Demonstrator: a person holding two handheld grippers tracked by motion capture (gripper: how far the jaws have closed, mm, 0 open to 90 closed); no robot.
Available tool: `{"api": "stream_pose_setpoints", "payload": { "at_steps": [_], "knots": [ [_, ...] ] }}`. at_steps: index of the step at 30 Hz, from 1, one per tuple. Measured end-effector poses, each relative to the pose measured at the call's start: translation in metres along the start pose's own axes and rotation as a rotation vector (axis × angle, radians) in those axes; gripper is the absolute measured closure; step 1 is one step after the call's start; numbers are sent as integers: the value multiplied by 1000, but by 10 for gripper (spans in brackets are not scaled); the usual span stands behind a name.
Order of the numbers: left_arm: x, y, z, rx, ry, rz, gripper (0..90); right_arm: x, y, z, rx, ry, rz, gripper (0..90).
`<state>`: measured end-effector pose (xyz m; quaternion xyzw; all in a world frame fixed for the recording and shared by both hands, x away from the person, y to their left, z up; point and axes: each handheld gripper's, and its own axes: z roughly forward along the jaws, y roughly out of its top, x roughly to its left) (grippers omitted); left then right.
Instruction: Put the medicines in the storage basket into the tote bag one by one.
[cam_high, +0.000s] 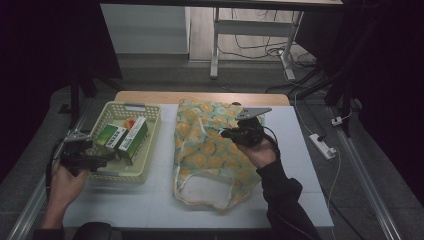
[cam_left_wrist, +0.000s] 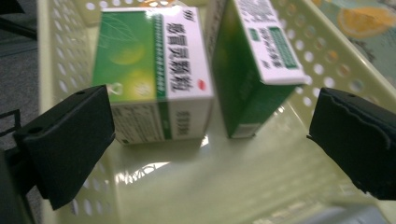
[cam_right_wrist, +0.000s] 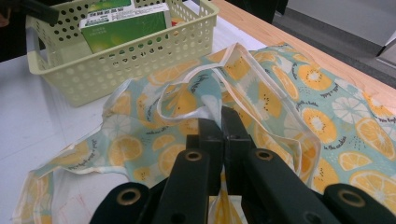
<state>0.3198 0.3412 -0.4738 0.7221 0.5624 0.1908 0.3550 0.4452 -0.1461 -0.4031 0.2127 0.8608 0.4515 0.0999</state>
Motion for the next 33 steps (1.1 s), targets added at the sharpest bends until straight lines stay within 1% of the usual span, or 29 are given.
{"api": "stream_pose_setpoints", "payload": {
  "at_steps": [3,6,9,10,12,18,21,23,25,28,30,31,33],
  "knots": [
    [8,5,3,-3,-27,-18,1,0,0,0,0,-1,1,897],
    [12,11,8,16,-27,-11,1,0,0,0,-1,-1,0,897],
    [15,17,13,42,3,8,1,0,0,-1,-2,-1,-3,897],
    [17,19,15,49,8,14,1,0,0,-1,-1,0,-3,896],
    [20,23,18,58,20,13,1,1,0,0,-1,0,-3,897],
    [27,34,30,98,18,23,2,1,0,0,-1,0,-4,897],
    [29,37,36,128,33,25,5,1,0,-1,-2,0,-5,897],
    [32,40,39,137,40,33,5,0,0,-1,-1,0,-5,897],
    [33,42,42,140,22,29,6,1,0,0,-1,0,-5,897],
    [33,44,48,178,24,42,7,1,0,0,0,0,-6,896],
    [33,44,51,195,26,40,8,1,0,0,0,1,-6,897],
    [34,44,53,205,20,37,7,1,0,0,0,0,-6,896],
    [35,45,55,228,24,41,8,1,0,0,1,-1,-6,896]
  ]
}}
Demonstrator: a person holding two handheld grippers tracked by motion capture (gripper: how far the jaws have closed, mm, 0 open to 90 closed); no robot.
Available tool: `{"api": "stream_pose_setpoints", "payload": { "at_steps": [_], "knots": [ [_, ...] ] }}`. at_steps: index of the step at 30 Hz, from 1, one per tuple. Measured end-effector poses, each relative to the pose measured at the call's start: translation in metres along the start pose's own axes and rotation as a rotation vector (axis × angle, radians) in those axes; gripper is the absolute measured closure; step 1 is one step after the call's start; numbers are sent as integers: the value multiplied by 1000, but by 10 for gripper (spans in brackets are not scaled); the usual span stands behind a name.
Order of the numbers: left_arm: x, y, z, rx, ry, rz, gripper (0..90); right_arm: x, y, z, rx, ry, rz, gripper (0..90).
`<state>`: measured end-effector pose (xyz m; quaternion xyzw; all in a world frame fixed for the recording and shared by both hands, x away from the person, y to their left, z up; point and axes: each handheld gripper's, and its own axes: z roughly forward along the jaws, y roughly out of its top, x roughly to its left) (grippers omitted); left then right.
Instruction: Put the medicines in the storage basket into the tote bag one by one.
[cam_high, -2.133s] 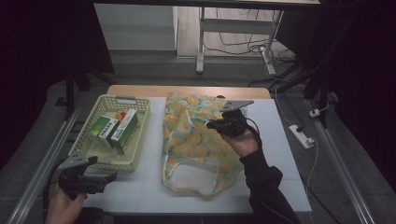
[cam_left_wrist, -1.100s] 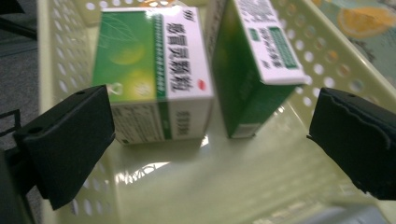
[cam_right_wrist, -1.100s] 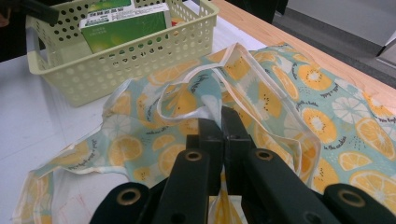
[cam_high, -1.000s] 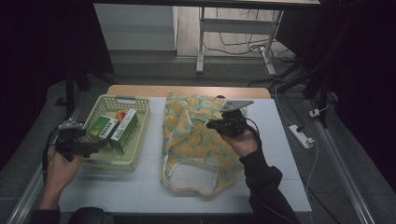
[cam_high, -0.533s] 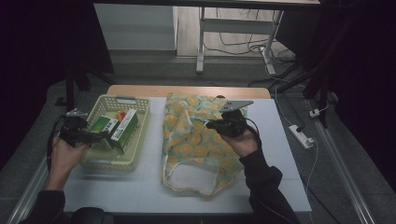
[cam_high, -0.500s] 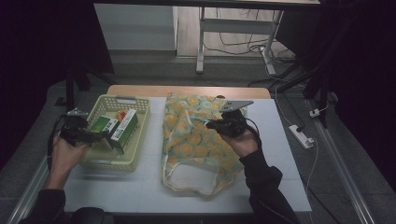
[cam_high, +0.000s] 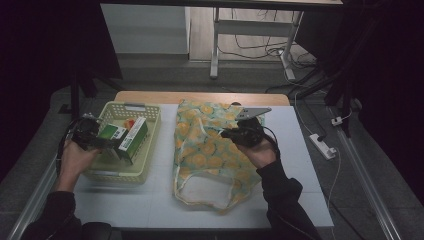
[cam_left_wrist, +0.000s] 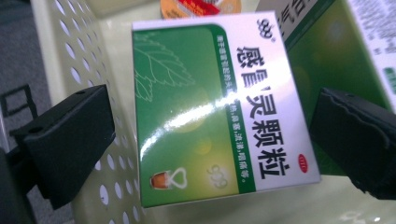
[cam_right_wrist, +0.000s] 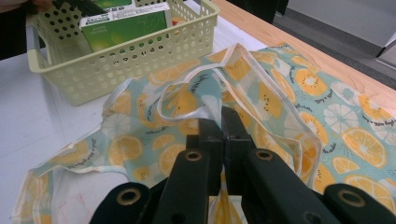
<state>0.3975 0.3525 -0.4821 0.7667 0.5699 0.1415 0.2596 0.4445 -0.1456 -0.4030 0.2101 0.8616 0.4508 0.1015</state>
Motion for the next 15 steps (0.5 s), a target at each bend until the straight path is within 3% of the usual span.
{"api": "stream_pose_setpoints", "payload": {
  "at_steps": [8,11,15],
  "knots": [
    [-3,4,5,62,2,25,37,0,0,0,-1,1,0,896],
    [-5,5,8,102,13,55,55,0,0,0,-1,1,0,896],
    [-4,7,10,124,2,41,91,-1,0,0,-1,1,1,896]
  ]
}}
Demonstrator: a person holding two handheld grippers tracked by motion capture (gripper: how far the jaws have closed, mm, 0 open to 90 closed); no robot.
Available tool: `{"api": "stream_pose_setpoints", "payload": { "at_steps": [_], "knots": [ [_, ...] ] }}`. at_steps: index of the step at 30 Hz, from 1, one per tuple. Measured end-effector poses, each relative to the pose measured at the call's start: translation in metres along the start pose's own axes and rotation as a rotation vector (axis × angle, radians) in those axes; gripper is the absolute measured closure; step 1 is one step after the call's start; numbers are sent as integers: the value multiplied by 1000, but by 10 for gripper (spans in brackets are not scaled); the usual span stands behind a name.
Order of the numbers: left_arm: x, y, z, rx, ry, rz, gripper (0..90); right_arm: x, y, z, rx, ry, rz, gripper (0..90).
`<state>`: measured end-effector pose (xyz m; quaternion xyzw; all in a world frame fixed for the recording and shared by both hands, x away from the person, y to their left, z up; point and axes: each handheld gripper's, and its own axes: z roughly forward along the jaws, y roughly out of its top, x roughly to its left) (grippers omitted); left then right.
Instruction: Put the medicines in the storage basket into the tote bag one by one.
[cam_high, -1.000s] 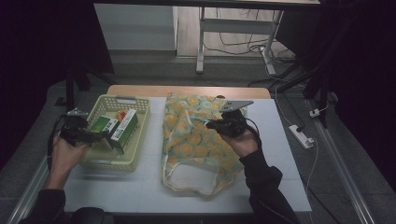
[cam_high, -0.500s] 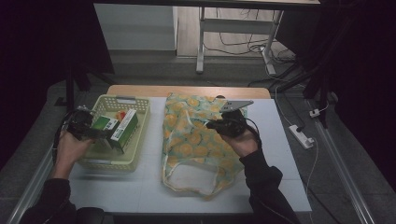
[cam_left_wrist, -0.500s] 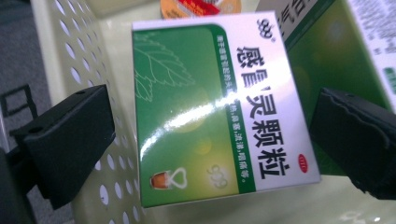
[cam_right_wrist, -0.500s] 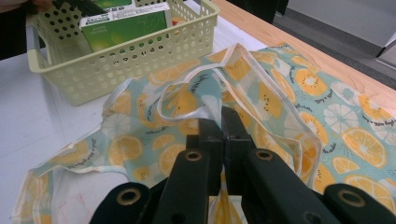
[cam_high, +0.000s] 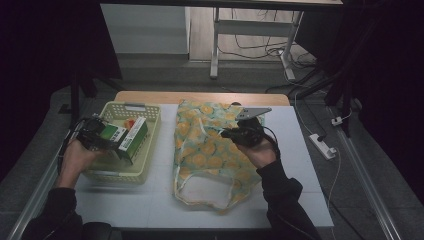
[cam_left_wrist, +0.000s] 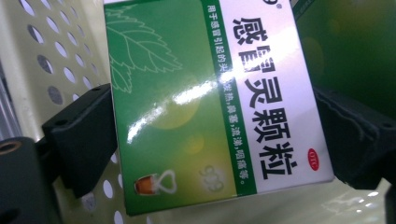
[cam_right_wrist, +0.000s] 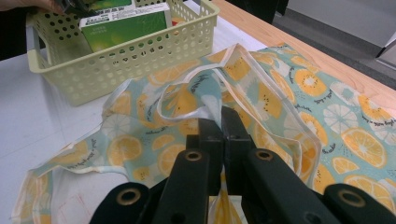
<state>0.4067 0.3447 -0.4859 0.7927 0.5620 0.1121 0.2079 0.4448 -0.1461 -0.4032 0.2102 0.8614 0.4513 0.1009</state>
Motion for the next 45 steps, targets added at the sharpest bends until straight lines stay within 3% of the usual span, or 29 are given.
{"api": "stream_pose_setpoints", "payload": {
  "at_steps": [5,14,24,37,45],
  "knots": [
    [0,0,-1,16,3,-15,152,0,0,0,0,0,0,896],
    [3,-2,-5,-3,13,-64,168,-1,0,0,-1,-1,0,896],
    [6,-5,-35,-132,5,-98,169,-2,-1,1,-3,-1,6,896],
    [-1,-7,-78,-276,19,-60,170,-3,-2,1,-5,-6,8,897],
    [-12,-9,-98,-337,-33,-30,170,-4,-2,0,-11,-8,11,897]
  ]
}}
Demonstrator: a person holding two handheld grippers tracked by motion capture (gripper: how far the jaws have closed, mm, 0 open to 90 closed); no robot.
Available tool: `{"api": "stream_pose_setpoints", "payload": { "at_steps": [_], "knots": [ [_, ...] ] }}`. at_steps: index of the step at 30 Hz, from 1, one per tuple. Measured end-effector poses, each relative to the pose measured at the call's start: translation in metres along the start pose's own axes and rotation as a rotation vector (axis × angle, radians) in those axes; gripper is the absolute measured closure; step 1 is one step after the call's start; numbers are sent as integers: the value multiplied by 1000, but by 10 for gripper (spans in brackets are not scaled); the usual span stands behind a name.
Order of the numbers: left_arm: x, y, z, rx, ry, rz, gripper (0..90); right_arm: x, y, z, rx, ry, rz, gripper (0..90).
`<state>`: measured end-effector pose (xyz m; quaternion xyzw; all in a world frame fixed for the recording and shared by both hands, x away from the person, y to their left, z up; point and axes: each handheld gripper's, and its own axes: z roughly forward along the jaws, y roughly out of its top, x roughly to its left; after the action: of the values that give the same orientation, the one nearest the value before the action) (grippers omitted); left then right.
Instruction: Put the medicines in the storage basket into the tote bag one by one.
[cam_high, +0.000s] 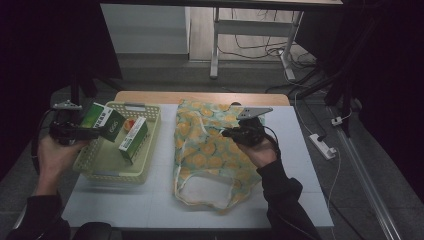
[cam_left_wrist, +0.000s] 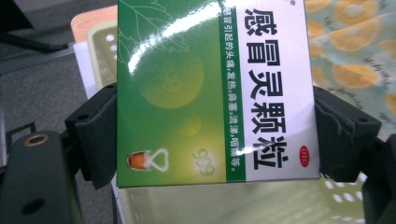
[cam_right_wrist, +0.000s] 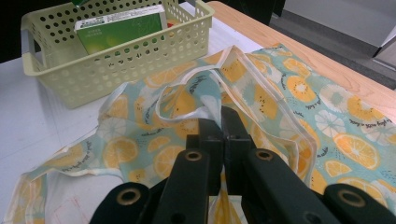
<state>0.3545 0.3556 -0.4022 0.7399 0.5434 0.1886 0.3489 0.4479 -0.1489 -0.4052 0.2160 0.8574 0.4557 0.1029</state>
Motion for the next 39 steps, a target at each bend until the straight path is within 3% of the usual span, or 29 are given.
{"api": "stream_pose_setpoints", "payload": {
  "at_steps": [9,25,39],
  "knots": [
    [-22,3,-7,-23,-74,44,170,0,0,0,-4,-2,-1,897],
    [-72,1,1,-8,-222,151,170,-2,-1,1,1,-5,5,897],
    [-118,-7,25,29,-333,245,170,-3,-2,1,-1,-5,8,897]
  ]
}}
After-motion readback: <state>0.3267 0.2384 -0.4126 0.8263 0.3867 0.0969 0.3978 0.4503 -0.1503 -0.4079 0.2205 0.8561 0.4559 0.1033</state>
